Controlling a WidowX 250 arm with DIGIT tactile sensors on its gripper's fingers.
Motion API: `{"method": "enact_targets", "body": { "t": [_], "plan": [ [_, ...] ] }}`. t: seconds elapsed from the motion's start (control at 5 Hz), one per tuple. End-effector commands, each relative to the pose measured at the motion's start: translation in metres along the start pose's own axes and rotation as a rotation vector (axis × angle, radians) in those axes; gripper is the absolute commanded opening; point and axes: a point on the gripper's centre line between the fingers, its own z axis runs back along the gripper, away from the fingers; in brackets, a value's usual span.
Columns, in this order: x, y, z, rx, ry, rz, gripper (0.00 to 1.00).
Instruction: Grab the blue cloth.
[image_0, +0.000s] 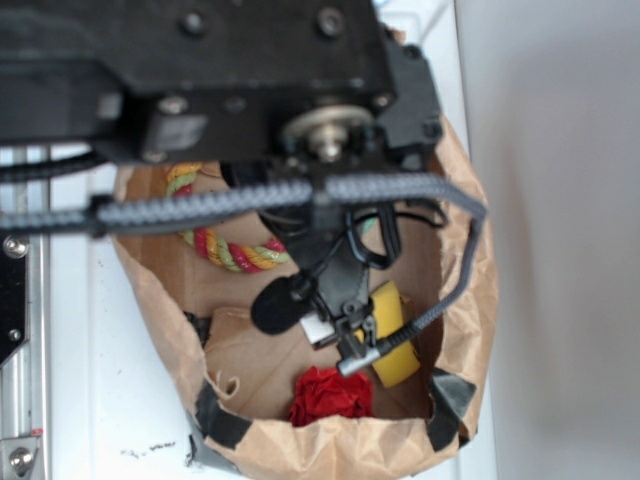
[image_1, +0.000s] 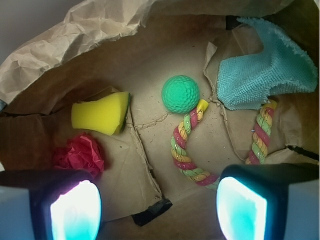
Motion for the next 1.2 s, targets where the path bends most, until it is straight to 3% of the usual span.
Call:
{"method": "enact_targets", "body": {
  "t": [0.0, 0.4, 0.6, 1.0],
  "plan": [
    [0.006, 0.01, 0.01, 0.0, -0.037, 0.02, 1.0],
    [0.044, 0.026, -0.026, -0.104, -0.145, 0.523, 1.0],
    [0.032, 0.05, -0.035, -0.069, -0.229, 0.758, 1.0],
    [0.03, 0.068, -0.066, 0.031, -0.283, 0.738, 1.0]
  ]
}}
